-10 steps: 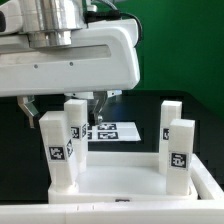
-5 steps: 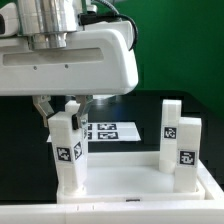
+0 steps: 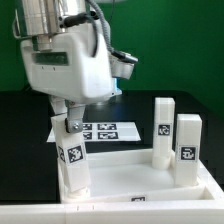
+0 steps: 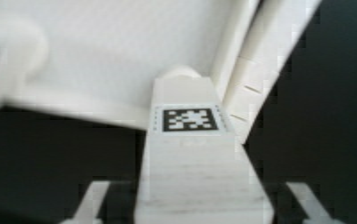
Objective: Assemble desk
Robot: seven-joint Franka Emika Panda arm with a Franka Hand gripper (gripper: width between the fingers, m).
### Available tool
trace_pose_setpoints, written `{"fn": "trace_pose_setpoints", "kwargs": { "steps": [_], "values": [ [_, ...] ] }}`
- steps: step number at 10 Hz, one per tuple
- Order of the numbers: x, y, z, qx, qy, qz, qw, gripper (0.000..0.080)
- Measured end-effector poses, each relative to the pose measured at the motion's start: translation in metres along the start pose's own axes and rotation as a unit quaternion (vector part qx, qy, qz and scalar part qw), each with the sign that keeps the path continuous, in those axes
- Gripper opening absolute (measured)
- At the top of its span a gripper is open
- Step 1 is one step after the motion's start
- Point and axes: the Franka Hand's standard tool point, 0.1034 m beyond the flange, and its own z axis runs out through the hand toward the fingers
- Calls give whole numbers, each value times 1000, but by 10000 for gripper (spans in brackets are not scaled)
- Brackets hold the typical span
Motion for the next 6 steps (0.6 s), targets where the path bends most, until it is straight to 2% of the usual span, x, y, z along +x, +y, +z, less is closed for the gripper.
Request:
{"fn": "trace_pose_setpoints", "kwargs": {
  "steps": [1,2,4,5,6],
  "values": [
    [1,0,0,6,-6,63,998,287],
    [0,0,0,5,-7,81,997,287],
    [1,1,0,4,-5,53,999,287],
    [0,0,0,-2,2,-29,1000,462],
    [-1,-1,0,-5,7,-155,988,582]
  ]
}}
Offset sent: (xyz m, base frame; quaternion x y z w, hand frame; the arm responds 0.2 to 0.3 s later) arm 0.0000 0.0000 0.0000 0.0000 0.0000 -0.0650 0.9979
